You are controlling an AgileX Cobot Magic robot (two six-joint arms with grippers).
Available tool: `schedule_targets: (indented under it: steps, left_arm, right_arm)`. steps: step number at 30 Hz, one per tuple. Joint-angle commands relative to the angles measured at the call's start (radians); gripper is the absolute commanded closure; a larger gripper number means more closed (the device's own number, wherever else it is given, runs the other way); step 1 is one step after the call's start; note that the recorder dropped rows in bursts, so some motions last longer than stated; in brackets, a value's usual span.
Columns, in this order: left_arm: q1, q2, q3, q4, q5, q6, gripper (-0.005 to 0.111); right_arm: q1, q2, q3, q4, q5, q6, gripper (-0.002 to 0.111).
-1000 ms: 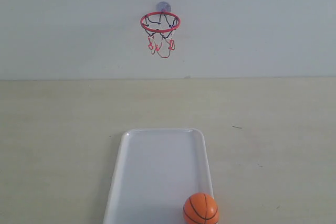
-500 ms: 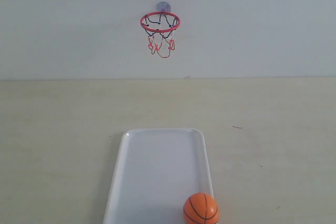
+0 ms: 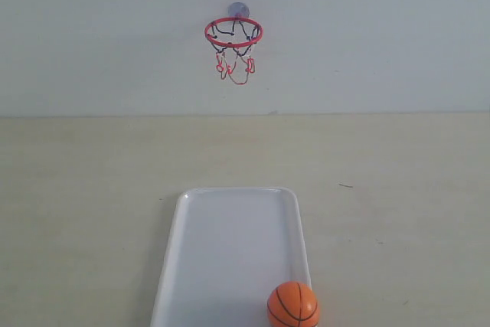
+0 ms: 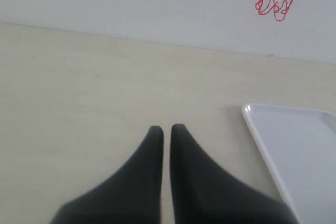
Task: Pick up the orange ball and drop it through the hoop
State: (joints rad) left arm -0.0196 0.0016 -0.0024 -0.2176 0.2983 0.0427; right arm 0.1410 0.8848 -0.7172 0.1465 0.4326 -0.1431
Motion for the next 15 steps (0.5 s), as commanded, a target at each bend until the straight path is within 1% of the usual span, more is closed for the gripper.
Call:
schedule_targets:
  steps: [1,3,5,8,9,11,13,15]
  left_arm:
    - [-0.001,-0.002,0.002,0.005,0.001,0.003,0.103]
    - [-0.001,-0.002,0.002,0.005,0.001,0.003,0.103]
    - [-0.001,-0.002,0.002,0.005,0.001,0.003,0.103]
    - [-0.001,-0.002,0.002,0.005,0.001,0.003,0.103]
    - [-0.001,-0.002,0.002,0.005,0.001,0.003,0.103]
    - [-0.001,-0.002,0.002,0.005,0.001,0.003,0.103]
    - [-0.001,-0.002,0.002,0.005,0.001,0.003,0.103]
    - [-0.001,-0.002,0.002,0.005,0.001,0.003,0.103]
  right_arm:
    - [-0.003,0.107,-0.009,0.005,-0.123,0.039,0.109]
    - [-0.003,0.134,-0.009,0.022,-0.16,0.086,0.109]
    - [-0.003,0.168,-0.009,0.097,-0.21,0.143,0.109]
    - [-0.001,0.227,-0.027,0.198,-0.202,0.123,0.109]
    - [-0.001,0.252,-0.041,0.216,-0.159,0.094,0.109]
    - [-0.001,0.313,-0.097,0.274,0.019,-0.047,0.109]
    - [-0.001,0.381,-0.175,0.354,0.233,-0.232,0.109]
    - [-0.001,0.439,-0.237,0.424,0.421,-0.354,0.109]
